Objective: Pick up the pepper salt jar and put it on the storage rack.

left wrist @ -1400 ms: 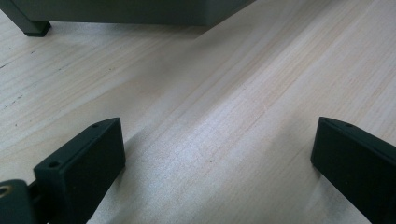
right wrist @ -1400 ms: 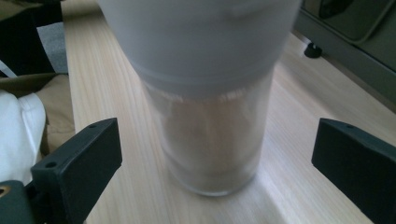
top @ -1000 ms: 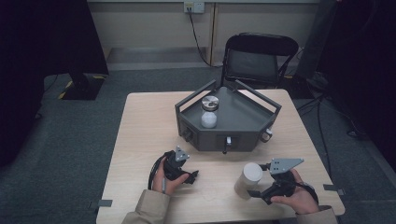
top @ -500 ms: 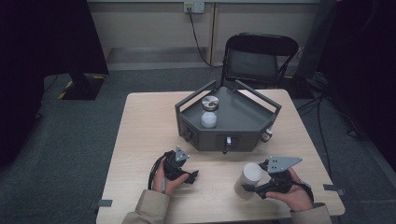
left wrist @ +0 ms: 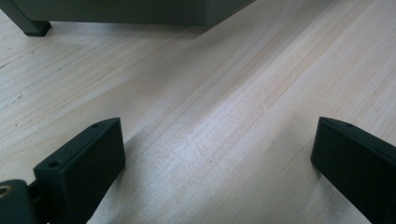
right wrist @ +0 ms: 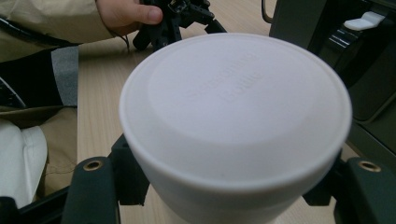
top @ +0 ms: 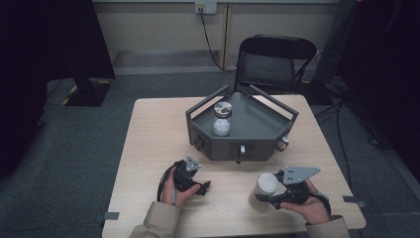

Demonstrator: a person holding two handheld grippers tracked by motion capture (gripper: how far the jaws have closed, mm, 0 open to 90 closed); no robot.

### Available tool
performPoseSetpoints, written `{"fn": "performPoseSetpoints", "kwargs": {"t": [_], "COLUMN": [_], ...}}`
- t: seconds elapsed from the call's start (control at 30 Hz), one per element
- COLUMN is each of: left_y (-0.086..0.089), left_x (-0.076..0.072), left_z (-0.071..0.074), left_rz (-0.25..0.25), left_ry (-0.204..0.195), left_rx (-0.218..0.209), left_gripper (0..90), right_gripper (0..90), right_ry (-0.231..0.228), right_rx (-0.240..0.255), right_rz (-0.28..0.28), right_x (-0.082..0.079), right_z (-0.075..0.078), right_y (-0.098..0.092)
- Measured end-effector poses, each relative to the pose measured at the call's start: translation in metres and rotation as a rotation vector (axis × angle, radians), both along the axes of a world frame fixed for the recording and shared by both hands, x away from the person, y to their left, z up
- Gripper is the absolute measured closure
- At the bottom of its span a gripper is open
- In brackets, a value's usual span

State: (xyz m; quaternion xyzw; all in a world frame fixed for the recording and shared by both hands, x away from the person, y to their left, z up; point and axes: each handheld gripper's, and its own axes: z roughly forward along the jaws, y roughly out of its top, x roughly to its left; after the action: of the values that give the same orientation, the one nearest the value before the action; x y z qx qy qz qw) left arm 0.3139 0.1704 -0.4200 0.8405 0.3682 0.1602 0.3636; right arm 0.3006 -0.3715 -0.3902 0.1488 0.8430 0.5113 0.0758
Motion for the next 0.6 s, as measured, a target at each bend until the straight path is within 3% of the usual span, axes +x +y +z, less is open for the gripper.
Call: {"fn": "performPoseSetpoints", "kwargs": {"t": [0.43, 0.6], "left_y": [0.000, 0.000], "left_x": [0.000, 0.000], "left_z": [0.000, 0.000], "left_rz": [0.000, 0.000], "left_ry": [0.001, 0.001], "left_rx": [0.000, 0.000], "left_gripper": [2.4, 2.4], "right_gripper": [34.1, 34.2], "right_ry": [-0.003, -0.006], "right_rx": [-0.028, -0.008], "right_rz": [0.005, -0.007], "right_x": [0.002, 0.001], "right_z": [0.010, 0.016], "right_y": [0.004, 0.002]}}
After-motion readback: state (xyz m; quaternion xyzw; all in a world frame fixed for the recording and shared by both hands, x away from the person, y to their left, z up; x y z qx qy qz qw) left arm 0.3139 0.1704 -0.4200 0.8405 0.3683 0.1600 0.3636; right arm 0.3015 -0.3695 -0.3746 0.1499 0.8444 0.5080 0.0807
